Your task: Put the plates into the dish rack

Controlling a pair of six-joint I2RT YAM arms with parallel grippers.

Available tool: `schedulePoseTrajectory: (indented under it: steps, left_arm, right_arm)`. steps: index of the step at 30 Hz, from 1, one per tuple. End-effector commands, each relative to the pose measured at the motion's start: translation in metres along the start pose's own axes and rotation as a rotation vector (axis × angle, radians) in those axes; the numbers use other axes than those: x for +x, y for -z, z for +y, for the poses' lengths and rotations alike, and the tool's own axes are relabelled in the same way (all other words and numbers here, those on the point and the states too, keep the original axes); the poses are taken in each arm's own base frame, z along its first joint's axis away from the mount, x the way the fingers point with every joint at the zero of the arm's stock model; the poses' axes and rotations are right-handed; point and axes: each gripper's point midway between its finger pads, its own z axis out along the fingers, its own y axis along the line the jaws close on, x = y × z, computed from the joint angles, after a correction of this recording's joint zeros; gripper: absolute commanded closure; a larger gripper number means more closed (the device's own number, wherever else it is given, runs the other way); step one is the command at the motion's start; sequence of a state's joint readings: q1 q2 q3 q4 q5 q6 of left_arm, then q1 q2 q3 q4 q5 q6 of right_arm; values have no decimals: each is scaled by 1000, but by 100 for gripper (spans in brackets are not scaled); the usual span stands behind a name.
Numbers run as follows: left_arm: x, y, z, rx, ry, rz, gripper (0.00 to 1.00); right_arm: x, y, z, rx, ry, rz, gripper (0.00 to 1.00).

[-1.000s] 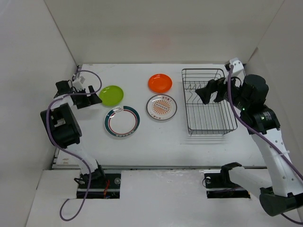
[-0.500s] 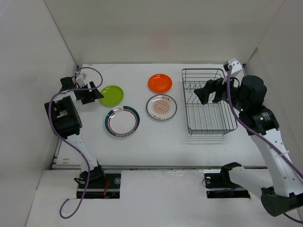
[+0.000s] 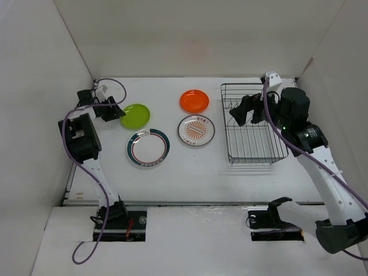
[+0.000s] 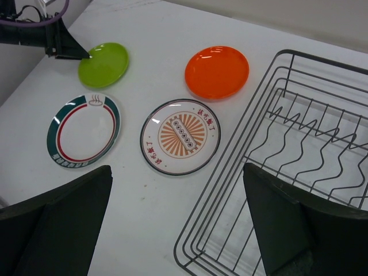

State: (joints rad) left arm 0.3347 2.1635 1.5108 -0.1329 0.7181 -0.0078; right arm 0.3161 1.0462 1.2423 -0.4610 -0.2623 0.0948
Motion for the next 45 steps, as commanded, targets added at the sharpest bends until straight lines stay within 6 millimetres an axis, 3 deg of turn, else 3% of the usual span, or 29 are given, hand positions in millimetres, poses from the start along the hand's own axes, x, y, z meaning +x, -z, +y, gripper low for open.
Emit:
schedulePoseTrajectory:
  steps: [1,5,13,17,19,21,23,24,28,30,32,34,35,36,37,41,44,45]
  left_arm:
    - [5,-9,1,-35,10,25,56]
    - [1,-7,1,-46,10,25,60]
    - [1,-9,1,-37,22,42,100]
    - [4,-9,-1,-26,35,59,100]
    - [-3,-4,-12,12,36,46,100]
    - [-22,8,-31,59,5,0,100]
    - [-42,21,-49,97,-17,-45,100]
    - [-63,35,-64,113,-54,-101,100]
    - [-107,72,-109,198,-116,-212,100]
    - [-122,88,-130,249,-150,-240,100]
    - [-120,106,-158,356,-184,-225,100]
    - [-115,123,-178,428,-237,-213,100]
    - [-103,132,-196,511,-252,-171,100]
    - [-94,136,-201,541,-258,-151,100]
    - [-84,138,-209,568,-273,-127,100]
    - [-48,168,-239,621,-433,-88,100]
    - [-25,176,-253,641,-479,-67,100]
    - [-20,183,-262,635,-505,-74,100]
  right_arm:
    - [-18,-4,7,-19,11,-57,0]
    - [-16,-10,10,-19,3,-47,0]
    - [-18,-11,13,-19,9,-55,0]
    - [-18,-11,13,-10,10,-56,0]
    - [-25,-12,12,15,-10,-86,0]
    - [-13,-20,10,15,-31,-78,0]
    - [-4,-29,22,-52,-60,-75,0]
    - [1,-35,23,-68,-70,-66,0]
    - [14,-55,33,-139,-99,-71,0]
    - [19,-66,51,-200,-97,-72,0]
    - [27,-81,70,-278,-90,-39,0]
    - [20,-94,89,-350,-74,-53,0]
    - [17,-95,102,-407,-64,-57,0]
    - [15,-97,115,-452,-54,-64,0]
    - [-2,-98,125,-489,-35,-116,0]
    - [-18,-124,147,-599,-83,-136,0]
    - [-37,-130,170,-694,-86,-180,0]
    - [-30,-138,178,-718,-110,-159,0]
